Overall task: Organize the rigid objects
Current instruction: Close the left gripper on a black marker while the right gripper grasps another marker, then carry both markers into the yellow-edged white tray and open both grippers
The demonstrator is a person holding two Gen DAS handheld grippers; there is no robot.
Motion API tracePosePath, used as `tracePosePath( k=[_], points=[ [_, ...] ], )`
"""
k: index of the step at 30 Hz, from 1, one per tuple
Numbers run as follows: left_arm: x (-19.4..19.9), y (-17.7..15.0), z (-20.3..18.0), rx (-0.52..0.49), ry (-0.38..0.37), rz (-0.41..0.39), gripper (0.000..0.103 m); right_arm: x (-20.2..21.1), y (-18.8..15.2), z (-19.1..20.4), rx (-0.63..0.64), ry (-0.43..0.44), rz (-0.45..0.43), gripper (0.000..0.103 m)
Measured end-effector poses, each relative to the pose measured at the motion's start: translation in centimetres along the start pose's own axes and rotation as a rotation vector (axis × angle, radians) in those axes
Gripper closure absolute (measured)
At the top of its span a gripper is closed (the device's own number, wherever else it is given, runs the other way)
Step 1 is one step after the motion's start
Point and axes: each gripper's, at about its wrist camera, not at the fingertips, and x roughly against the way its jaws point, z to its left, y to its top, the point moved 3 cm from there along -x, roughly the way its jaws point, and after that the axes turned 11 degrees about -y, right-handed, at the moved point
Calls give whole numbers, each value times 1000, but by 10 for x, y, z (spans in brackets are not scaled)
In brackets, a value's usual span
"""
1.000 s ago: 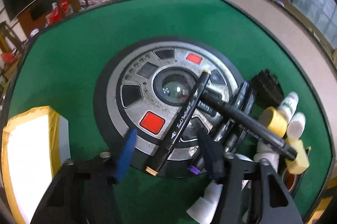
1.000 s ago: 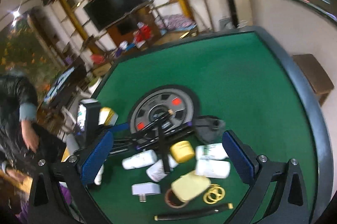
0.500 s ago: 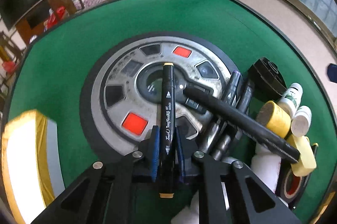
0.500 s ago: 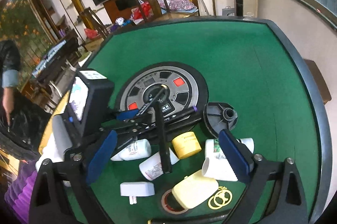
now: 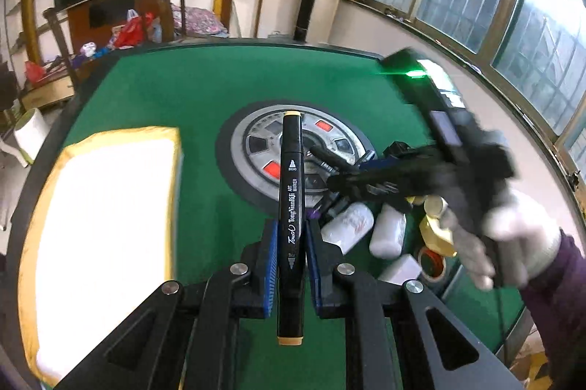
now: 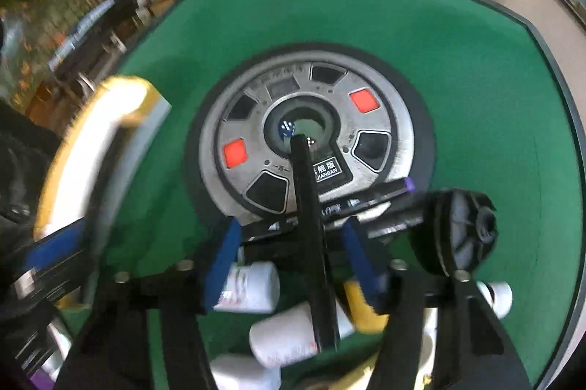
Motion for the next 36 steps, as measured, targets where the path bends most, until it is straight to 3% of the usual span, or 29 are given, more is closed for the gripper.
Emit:
tracePosePath(
  k=[3, 8, 13, 15, 17, 22, 24, 30, 36],
  points=[
    [13, -12, -2, 0, -1, -8, 89, -5, 8, 10, 32, -75, -17, 55],
    [15, -24, -13, -26, 45, -25, 89, -3, 11, 14, 27, -90, -11, 55],
    [17, -32, -11, 6, 22, -37, 89, -14, 21, 21, 31, -153, -14, 55],
    [18, -35, -13, 6, 30, -39, 89, -19, 24, 23, 39, -181, -21, 60],
    [20, -38, -14, 4, 40, -41, 89, -27, 25, 25, 44, -191, -2, 83],
    [30, -40, -12, 10, 89, -58, 89, -25, 20, 31, 42, -182, -22, 89],
    [36, -42, -9, 10, 118, -69, 89, -16, 16, 27, 20, -154, -41, 89],
    [51, -48, -3, 1, 219, -100, 89, 34, -5, 9, -100, 62, -99, 89],
    [61, -50, 7, -13, 304, -127, 89, 79, -20, 29, -110, 199, -146, 89]
  ],
)
